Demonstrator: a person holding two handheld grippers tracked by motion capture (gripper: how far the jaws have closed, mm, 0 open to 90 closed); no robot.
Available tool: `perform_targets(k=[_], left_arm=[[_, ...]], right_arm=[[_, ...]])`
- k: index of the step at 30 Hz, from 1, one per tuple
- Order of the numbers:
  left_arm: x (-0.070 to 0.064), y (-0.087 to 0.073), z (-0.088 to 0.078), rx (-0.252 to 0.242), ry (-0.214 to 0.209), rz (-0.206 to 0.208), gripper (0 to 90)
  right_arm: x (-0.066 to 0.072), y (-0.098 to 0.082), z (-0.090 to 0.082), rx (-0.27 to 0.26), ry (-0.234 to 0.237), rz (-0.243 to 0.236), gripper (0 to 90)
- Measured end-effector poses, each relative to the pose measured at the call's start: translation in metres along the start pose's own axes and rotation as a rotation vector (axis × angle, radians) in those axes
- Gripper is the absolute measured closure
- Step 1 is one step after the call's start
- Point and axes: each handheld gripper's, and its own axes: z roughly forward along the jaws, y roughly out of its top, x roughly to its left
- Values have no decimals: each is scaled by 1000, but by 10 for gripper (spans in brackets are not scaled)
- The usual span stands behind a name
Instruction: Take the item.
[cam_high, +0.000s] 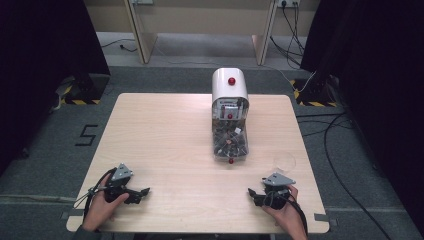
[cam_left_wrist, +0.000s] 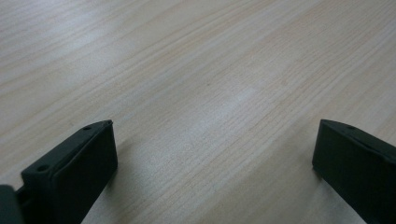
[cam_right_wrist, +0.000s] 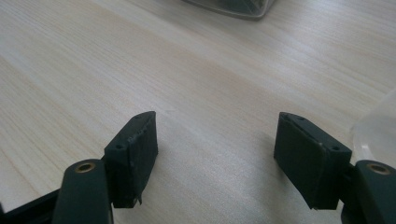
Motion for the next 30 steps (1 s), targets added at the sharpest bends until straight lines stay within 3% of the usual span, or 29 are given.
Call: perform_targets(k=[6, 14, 30], left_arm=[[0, 0, 0, 0, 0, 0, 0], [0, 0, 0, 0, 0, 0, 0], [0, 0, 0, 0, 0, 0, 0]], right_arm=[[1, 1, -1, 9, 4, 4, 327], [6, 14, -5, -50, -5, -40, 366], [11, 38, -1, -83, -15, -93, 400]])
